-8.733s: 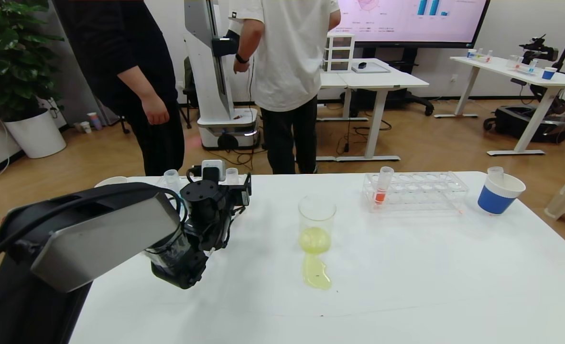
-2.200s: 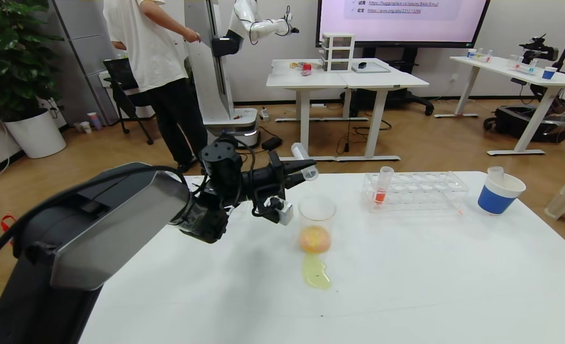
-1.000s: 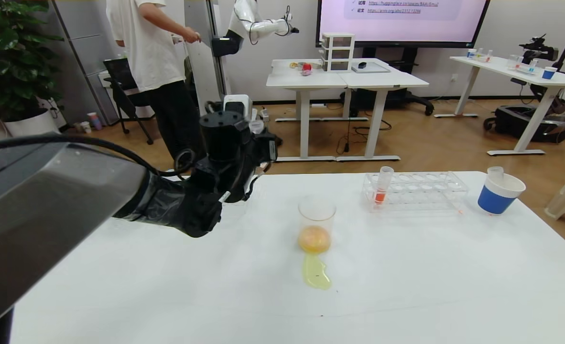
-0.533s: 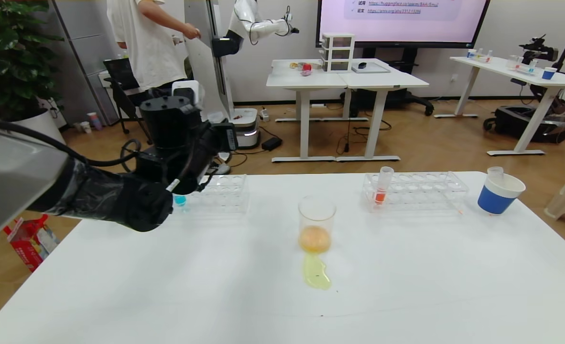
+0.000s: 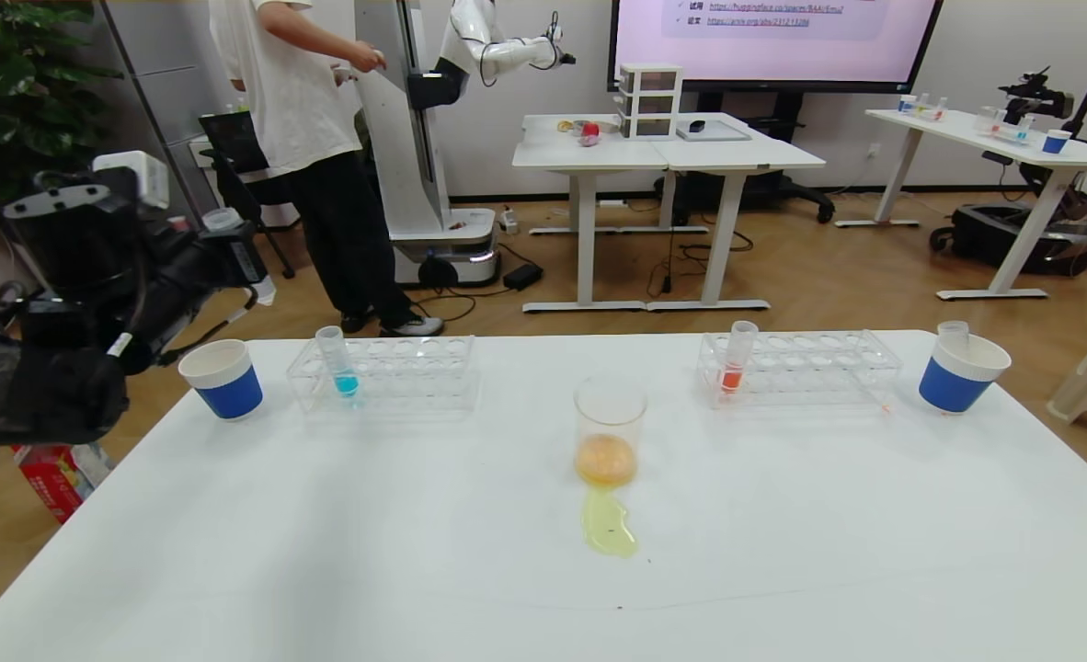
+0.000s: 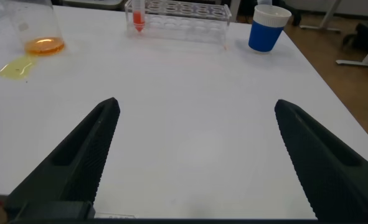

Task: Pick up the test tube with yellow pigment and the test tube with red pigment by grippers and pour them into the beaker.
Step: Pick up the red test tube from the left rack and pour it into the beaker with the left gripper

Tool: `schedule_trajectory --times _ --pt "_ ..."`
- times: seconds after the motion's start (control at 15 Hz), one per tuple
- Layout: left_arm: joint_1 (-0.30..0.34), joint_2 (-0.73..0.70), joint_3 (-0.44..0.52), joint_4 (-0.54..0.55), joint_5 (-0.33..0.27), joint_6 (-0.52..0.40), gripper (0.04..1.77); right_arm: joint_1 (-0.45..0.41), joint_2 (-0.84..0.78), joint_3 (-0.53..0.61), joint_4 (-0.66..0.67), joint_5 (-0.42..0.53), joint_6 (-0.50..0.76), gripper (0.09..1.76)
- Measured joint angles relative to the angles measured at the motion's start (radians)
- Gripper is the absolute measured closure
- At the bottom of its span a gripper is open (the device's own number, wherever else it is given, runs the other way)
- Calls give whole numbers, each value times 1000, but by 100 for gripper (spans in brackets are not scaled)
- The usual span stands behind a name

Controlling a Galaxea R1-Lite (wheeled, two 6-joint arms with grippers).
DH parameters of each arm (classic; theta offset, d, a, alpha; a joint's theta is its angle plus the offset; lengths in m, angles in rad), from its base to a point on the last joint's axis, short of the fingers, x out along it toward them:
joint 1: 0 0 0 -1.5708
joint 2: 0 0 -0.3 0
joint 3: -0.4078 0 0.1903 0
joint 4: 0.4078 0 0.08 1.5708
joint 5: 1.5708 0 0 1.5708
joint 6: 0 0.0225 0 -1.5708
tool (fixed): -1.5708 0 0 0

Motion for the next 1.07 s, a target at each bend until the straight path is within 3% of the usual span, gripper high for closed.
schedule_trajectory --times 0.13,0.27,0.53,0.8,1.07 --pt "88 10 8 -6 -51 -1 131 0 0 0 0 0 0 11" --pt "139 32 6 -12 -66 1 131 0 0 0 0 0 0 11" --pt "157 97 -4 -34 -65 4 131 0 0 0 0 0 0 11" --pt "164 221 -15 -208 -54 6 131 0 0 0 0 0 0 11" --pt "175 312 -14 -228 -50 6 131 0 0 0 0 0 0 11"
